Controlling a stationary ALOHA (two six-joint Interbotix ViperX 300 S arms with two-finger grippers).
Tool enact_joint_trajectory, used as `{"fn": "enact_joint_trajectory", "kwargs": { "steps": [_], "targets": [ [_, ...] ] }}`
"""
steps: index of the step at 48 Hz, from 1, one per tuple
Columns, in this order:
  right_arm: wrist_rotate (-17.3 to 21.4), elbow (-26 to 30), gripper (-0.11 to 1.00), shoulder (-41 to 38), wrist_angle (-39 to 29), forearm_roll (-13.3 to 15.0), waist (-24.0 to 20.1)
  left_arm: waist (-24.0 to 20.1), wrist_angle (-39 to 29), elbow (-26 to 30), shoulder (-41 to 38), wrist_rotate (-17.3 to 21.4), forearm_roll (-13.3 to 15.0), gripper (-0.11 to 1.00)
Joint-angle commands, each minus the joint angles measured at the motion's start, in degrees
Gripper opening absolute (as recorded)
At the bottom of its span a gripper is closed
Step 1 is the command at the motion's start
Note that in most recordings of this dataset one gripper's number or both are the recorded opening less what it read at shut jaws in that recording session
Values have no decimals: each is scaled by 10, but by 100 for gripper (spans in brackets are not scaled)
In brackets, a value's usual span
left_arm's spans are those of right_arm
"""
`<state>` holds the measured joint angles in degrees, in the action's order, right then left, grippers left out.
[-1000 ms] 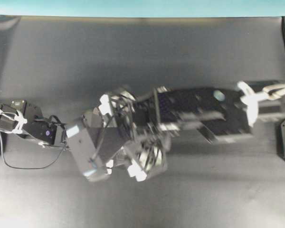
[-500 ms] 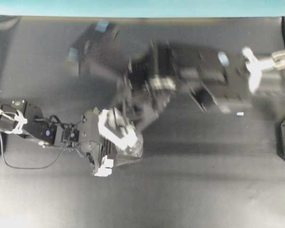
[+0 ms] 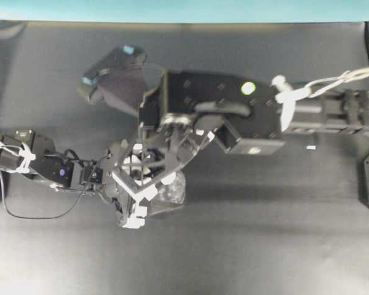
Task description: Open the bottle cap by holding the bottle with the left arm and twisting the cap with the right arm.
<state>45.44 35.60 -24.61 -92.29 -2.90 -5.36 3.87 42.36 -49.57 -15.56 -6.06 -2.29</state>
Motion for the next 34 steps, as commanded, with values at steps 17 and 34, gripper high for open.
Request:
{"fn": "enact_joint_trajectory", "kwargs": {
  "steps": [17,34],
  "targets": [
    [0,-88,75,28,73,1,-18,3,-6,0,-3,-6,-2,80],
    [-31,-115,36,40,126,2,-24,4,-6,2,-4,-6,-2,80]
  ]
}}
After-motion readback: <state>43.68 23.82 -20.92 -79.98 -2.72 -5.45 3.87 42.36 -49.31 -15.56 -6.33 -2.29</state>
